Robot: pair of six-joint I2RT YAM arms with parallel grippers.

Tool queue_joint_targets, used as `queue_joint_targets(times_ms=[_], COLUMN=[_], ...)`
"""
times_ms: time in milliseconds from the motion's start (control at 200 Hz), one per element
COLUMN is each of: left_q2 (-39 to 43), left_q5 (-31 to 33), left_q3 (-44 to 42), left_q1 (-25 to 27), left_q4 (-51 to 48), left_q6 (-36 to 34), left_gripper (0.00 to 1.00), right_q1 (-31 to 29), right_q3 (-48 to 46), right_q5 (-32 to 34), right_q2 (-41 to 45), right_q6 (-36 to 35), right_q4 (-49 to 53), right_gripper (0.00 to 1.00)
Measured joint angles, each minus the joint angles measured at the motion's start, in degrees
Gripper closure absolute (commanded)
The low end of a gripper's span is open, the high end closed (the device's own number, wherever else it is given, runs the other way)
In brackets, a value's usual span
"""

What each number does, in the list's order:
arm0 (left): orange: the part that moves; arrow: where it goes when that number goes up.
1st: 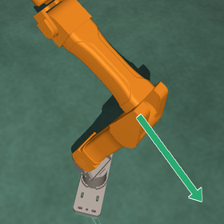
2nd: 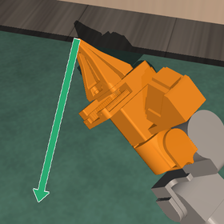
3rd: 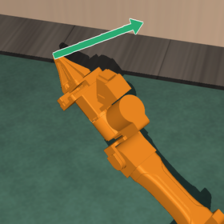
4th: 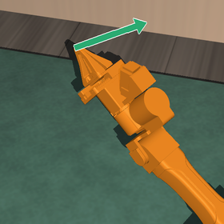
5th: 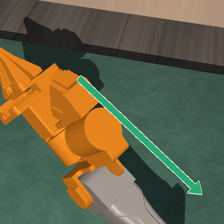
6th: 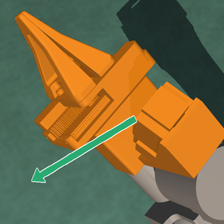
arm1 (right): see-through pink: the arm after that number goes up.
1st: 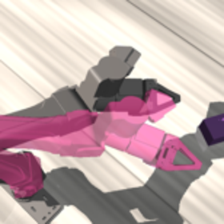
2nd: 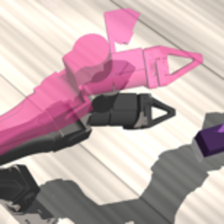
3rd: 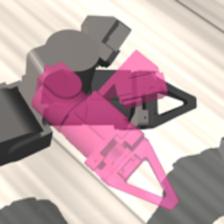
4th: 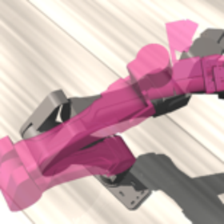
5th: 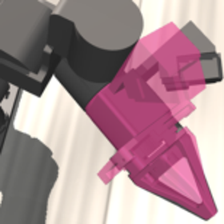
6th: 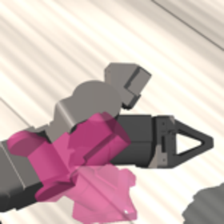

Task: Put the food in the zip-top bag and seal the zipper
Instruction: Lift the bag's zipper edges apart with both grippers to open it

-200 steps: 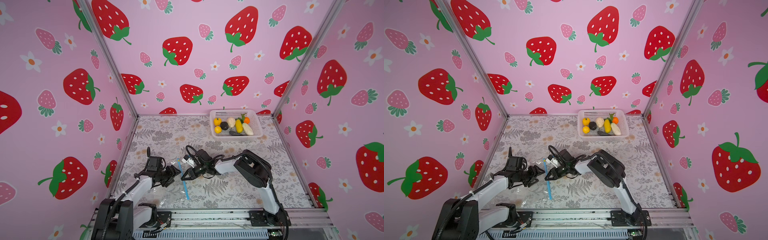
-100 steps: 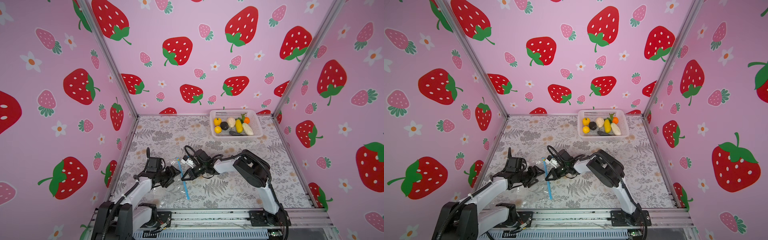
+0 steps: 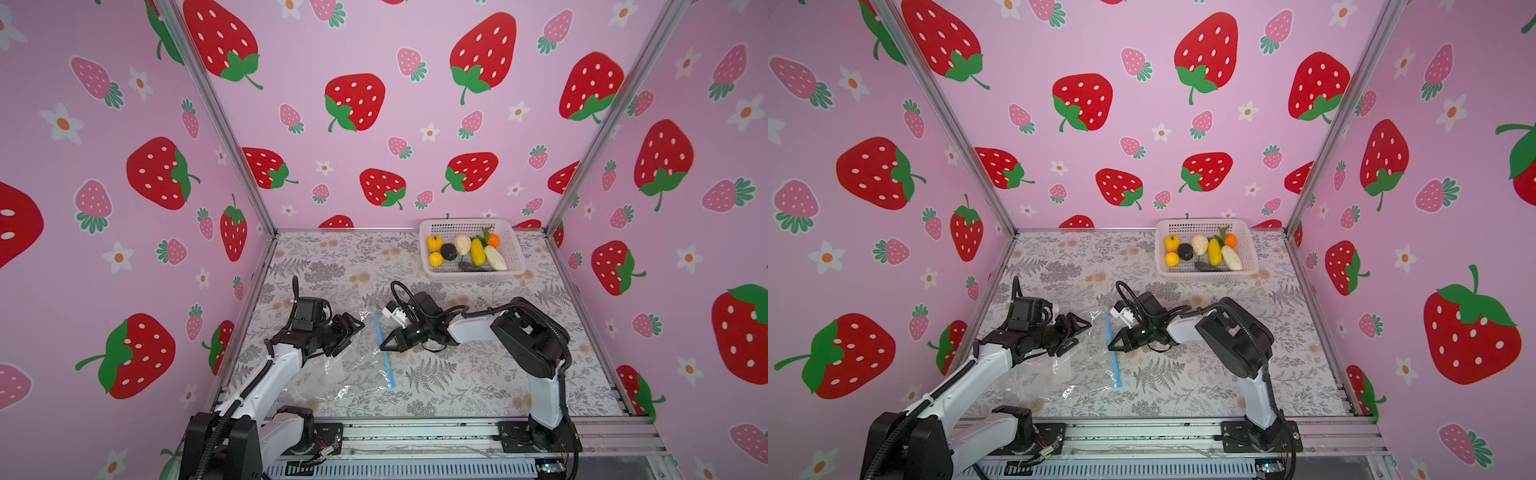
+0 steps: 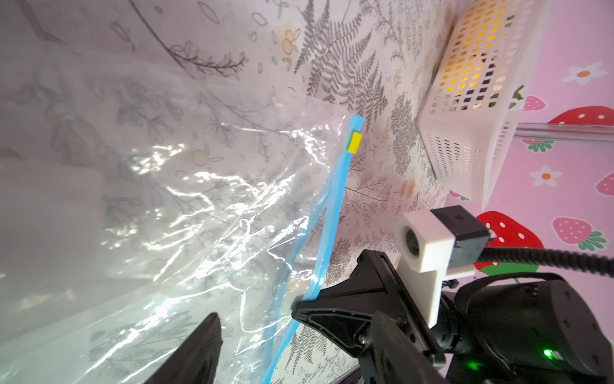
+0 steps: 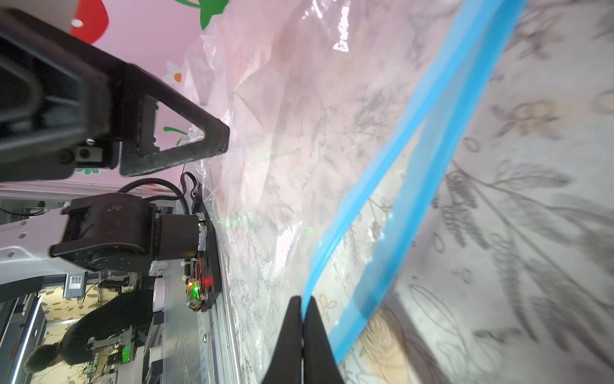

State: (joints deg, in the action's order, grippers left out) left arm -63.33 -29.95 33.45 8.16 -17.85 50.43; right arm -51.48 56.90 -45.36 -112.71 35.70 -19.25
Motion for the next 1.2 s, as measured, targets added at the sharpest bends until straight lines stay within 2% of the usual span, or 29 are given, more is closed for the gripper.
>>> queue_joint_targets(times_ms=[295,515,900,1055,1200], left_q2=[-7.1,-11.9,-16.7,-17.0,-17.5], left_q5=[1.7,4.1,6.2,9.4,12.3], left_q3=[8.5,16.0,19.6,21.8,23.7], left_q1=[6.9,13.2,19.2,22.1,23.5], left_q4=[0.0,-0.2,-0.1,-0.9,-2.2], left_q6=[-0.5,-3.3,-7.2,-8.9,-10.3], left_gripper=[0.27,0.27,0.3,0.33,0.39], right_q1=[5.2,6.0,7.3,7.8,8.0], right_q3=[-5.4,-6.6,-8.2,-7.4,-5.9], right_q5=[2.1,4.4,2.0,1.8,3.7], right_q2=[7.6,11.8,13.7,13.6,13.5], right_q6=[-5.0,-13.6,-24.9,-25.0,-22.1], right_q4=[-1.1,-1.0,-1.9,-1.2,-1.2], right_gripper=[1.0,1.0,1.0,1.0,1.0])
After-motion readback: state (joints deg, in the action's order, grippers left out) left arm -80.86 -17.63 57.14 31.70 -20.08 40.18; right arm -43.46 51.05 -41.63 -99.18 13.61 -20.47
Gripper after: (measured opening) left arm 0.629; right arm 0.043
